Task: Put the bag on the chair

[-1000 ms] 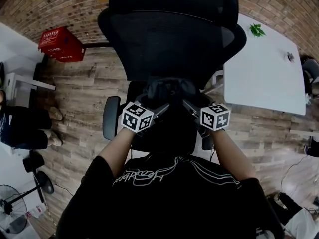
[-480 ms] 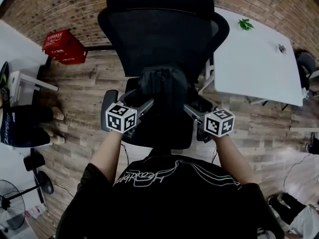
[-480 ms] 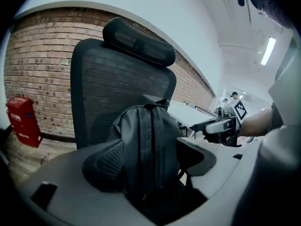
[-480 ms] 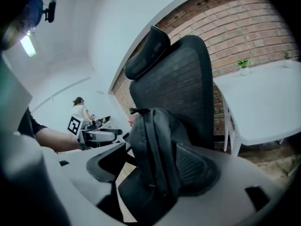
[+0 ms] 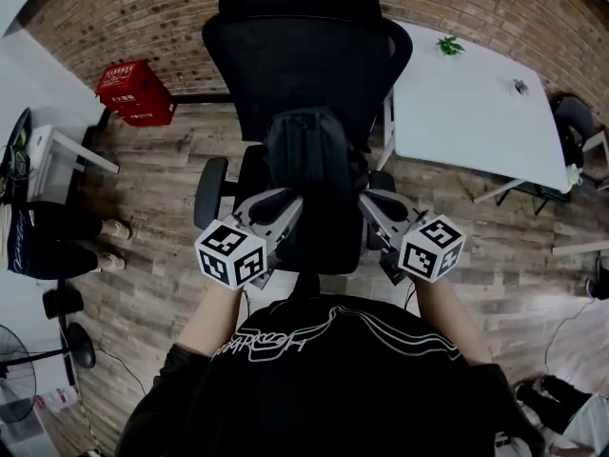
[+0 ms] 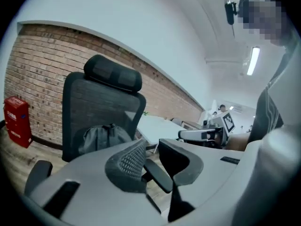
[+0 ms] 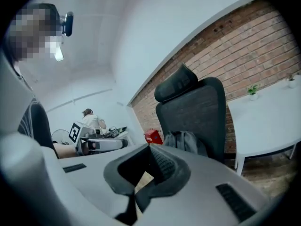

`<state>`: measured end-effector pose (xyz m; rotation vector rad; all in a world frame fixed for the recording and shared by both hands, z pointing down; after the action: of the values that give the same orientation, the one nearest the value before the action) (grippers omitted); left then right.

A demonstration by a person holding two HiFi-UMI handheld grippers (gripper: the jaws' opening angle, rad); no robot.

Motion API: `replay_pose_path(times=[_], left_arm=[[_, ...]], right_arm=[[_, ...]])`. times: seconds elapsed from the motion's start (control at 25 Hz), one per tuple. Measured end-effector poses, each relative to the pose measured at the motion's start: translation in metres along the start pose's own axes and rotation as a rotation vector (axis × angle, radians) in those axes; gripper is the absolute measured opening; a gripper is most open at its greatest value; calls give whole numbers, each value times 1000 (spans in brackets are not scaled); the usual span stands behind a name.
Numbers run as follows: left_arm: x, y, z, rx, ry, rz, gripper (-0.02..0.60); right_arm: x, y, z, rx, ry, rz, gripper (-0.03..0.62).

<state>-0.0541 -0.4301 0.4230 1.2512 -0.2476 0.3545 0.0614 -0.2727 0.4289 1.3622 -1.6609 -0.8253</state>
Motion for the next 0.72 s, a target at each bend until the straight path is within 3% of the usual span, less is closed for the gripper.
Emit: replay_pose_path(times=[0.12,0.28,0.48,0.72], left_arm=[[-24,-9,-33,12,67,-33,60],[-49,-18,-72,-5,128,-56,46],[-67,-20,-103,15,114,-81,44],[-77,-7,-121,31,116,-96,44]], right_arm=[[-20,-10,30,-32,-58,-57,-5],[-41,-17,60,-21,-120,-96,-5],[-63,-21,90,-46,-157,-108,-5],[-77,-6,103,-76,-127,-98,-5]])
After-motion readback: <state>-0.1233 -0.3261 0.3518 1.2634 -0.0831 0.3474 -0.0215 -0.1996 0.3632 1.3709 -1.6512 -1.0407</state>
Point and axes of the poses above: the fingertips, and each gripper's own axes: x forward along the fingers, z to its left, y out of its underside, the point moved 5 cm from there along -x, backward along the fingers, and after that the axes turned 7 degrees about -y, right-handed, at the moved point
